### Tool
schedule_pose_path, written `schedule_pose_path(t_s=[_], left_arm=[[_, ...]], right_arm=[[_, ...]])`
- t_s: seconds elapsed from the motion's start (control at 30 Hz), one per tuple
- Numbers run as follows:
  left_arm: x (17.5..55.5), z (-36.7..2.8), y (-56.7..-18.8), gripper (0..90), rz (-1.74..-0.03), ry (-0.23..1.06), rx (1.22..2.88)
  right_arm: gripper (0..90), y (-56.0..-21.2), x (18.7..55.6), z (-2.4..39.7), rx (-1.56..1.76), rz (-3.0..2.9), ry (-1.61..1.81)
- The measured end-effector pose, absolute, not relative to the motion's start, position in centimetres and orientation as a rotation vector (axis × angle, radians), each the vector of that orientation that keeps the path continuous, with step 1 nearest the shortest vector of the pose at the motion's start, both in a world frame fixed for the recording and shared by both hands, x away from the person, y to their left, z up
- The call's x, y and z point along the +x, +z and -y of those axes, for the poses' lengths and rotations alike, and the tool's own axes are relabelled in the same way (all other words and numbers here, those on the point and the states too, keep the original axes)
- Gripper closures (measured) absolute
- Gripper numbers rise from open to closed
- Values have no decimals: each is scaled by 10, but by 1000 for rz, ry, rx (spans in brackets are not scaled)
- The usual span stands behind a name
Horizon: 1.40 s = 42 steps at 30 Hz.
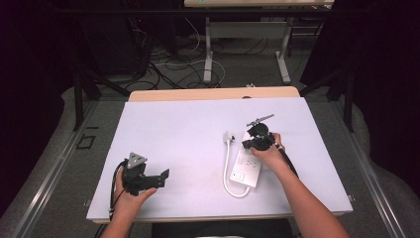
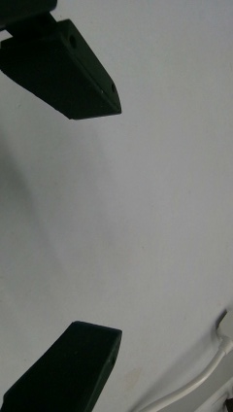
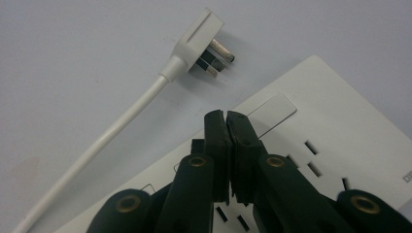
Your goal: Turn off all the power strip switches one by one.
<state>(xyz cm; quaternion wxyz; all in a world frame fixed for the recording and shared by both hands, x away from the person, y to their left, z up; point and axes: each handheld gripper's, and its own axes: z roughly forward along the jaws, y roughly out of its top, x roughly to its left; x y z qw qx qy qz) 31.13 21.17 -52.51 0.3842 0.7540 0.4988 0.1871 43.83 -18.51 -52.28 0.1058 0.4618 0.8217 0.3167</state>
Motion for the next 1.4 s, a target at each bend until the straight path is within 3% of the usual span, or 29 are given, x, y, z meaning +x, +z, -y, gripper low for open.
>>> schedule_pose_path(t_s=[0.83,1.07,1.4], left_arm=[[312,-212,-525,5,-1275,478,1911],[312,-211,-526,5,-1274,478,1912],[312,-212,-526,5,-1270,481,1917]], right_arm=[[882,-522,438,185,1340,-2430,924],[827,-513,438,184,1332,-2429,925],[839,-500,445,186,1318,-2420,907]])
